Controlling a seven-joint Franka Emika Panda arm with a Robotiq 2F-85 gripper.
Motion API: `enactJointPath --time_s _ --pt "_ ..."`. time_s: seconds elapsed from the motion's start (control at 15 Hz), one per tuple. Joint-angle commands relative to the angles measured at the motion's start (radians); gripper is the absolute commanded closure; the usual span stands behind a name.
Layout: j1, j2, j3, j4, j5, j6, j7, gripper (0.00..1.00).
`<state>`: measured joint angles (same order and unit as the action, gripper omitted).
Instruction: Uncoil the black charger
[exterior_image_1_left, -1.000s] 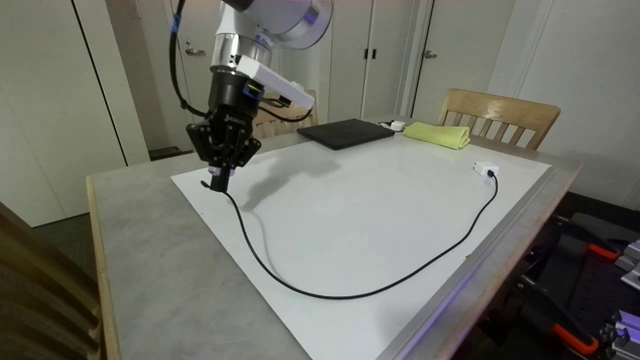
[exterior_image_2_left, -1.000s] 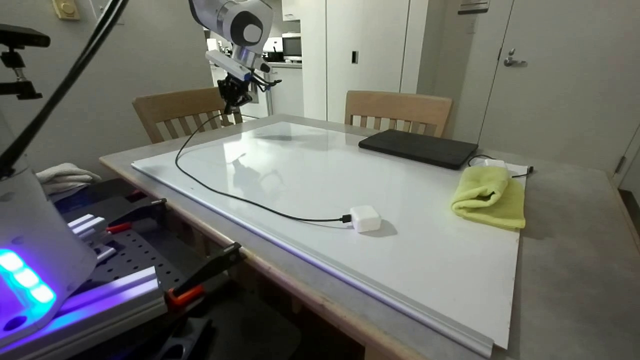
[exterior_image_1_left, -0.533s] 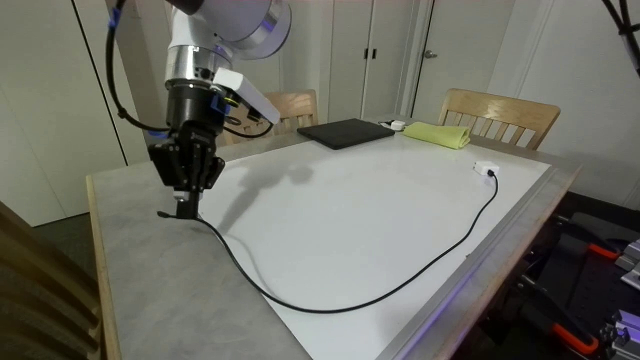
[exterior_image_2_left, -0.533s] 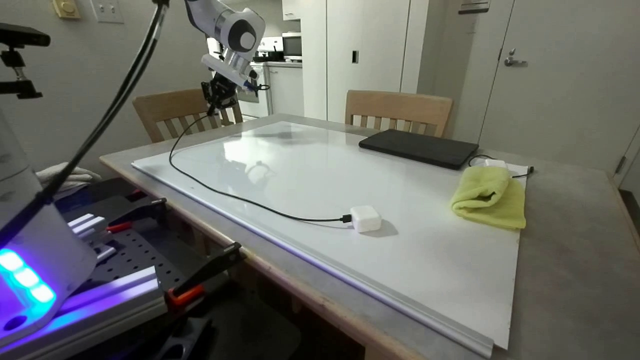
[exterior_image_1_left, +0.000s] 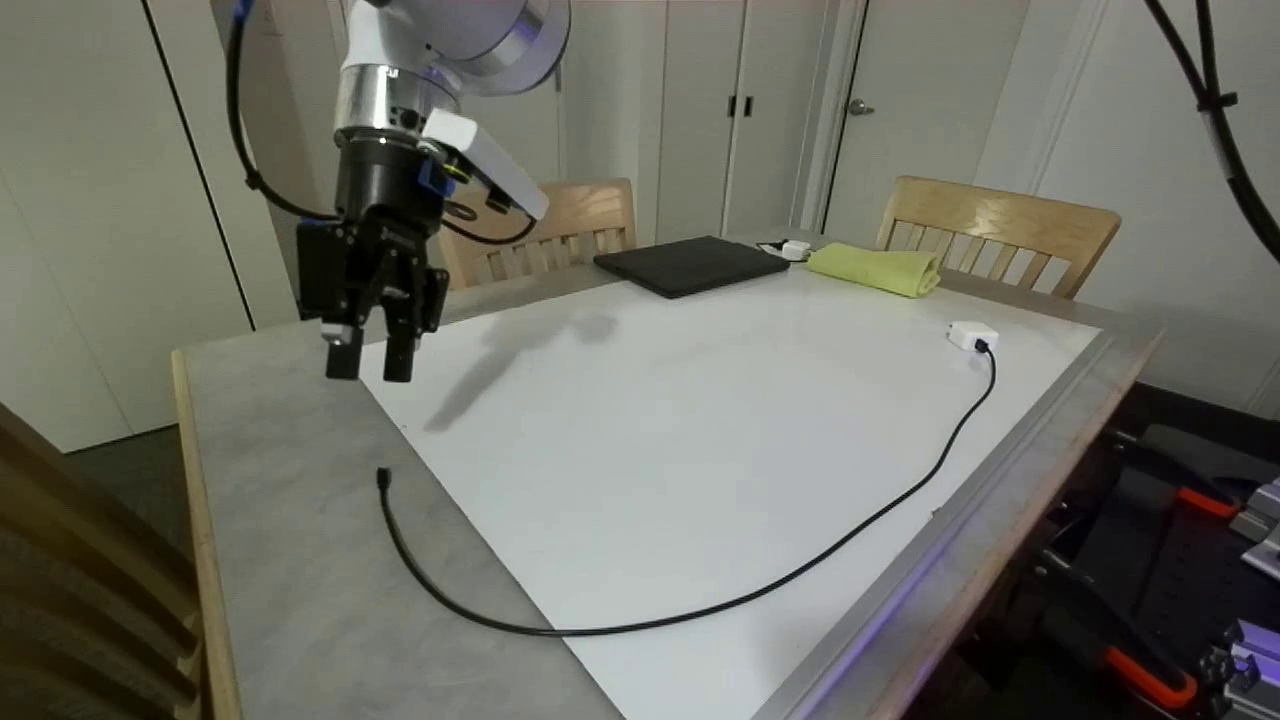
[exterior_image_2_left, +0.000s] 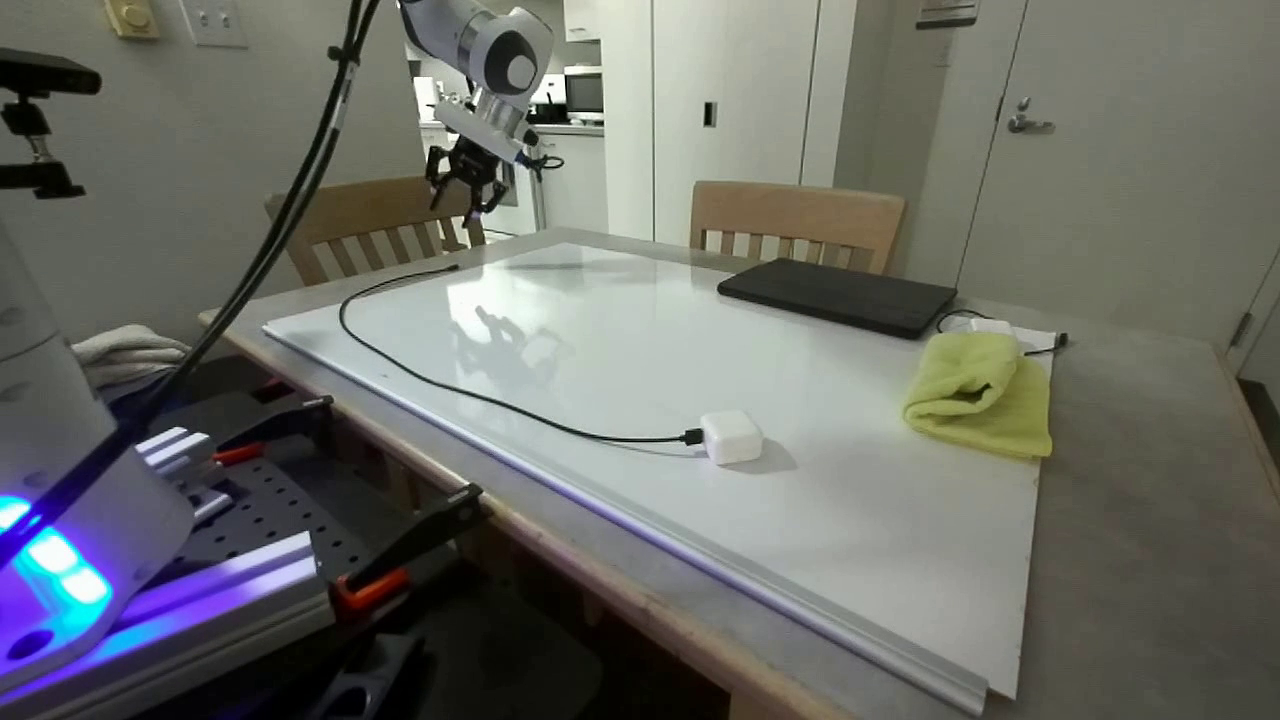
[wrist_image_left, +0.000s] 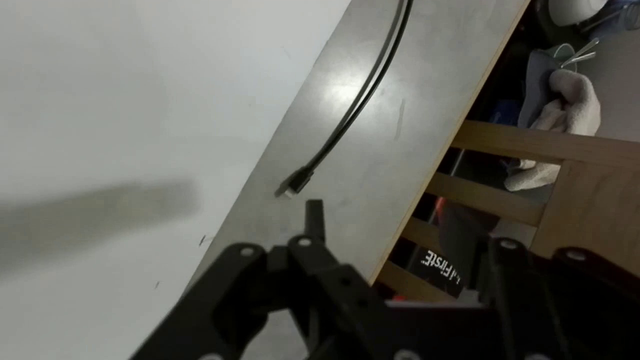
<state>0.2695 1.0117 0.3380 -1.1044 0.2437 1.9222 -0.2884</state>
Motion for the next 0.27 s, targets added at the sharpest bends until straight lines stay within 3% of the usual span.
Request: enactJointPath --time_s 0.0,0.2 --pt "-0.024 -0.041 -0.027 0.000 -0.001 0.003 0.050 0.07" --pt "-0.028 -0.087 -0.079 -0.028 -0.013 0.026 0.172 0.00"
